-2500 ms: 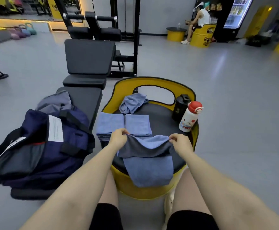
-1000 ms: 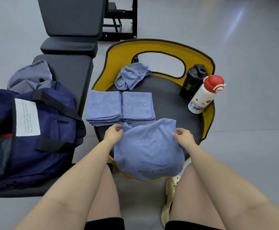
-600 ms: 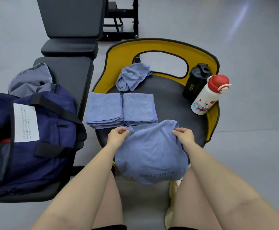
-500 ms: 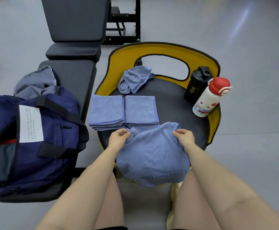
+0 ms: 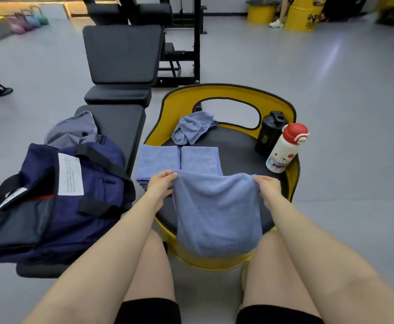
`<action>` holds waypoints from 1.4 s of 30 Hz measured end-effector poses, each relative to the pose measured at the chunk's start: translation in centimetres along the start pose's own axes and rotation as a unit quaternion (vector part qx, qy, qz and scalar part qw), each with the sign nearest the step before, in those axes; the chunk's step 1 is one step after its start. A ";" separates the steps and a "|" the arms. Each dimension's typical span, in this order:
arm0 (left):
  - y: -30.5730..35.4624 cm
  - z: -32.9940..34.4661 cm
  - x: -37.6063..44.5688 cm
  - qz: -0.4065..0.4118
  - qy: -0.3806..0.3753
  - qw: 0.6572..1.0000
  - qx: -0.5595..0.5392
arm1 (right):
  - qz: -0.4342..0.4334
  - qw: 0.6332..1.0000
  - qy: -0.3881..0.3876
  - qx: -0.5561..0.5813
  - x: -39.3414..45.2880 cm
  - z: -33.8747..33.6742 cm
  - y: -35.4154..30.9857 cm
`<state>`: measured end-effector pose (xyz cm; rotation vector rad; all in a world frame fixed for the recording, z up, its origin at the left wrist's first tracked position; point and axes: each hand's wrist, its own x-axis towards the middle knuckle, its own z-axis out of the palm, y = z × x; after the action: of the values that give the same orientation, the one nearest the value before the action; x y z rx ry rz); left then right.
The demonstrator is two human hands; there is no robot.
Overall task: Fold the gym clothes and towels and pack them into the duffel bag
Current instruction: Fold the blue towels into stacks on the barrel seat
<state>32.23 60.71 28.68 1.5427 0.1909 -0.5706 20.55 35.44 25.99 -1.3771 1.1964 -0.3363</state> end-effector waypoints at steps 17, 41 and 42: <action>8.4 -1.2 -8.3 0.182 0.004 0.983 -0.001 | -0.045 0.985 -0.058 0.155 -7.4 -6.5 -8.7; 15.0 -1.9 -13.0 0.266 0.000 0.964 0.022 | -0.214 0.958 -0.082 0.171 -12.6 -9.8 -12.7; 15.1 -1.8 -13.1 0.270 0.001 0.962 0.026 | -0.217 0.959 -0.068 0.168 -12.6 -9.9 -12.6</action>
<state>28.34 64.36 48.03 1.5607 -0.2444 -0.1406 12.90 36.64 44.86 -1.3273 0.6752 -0.7085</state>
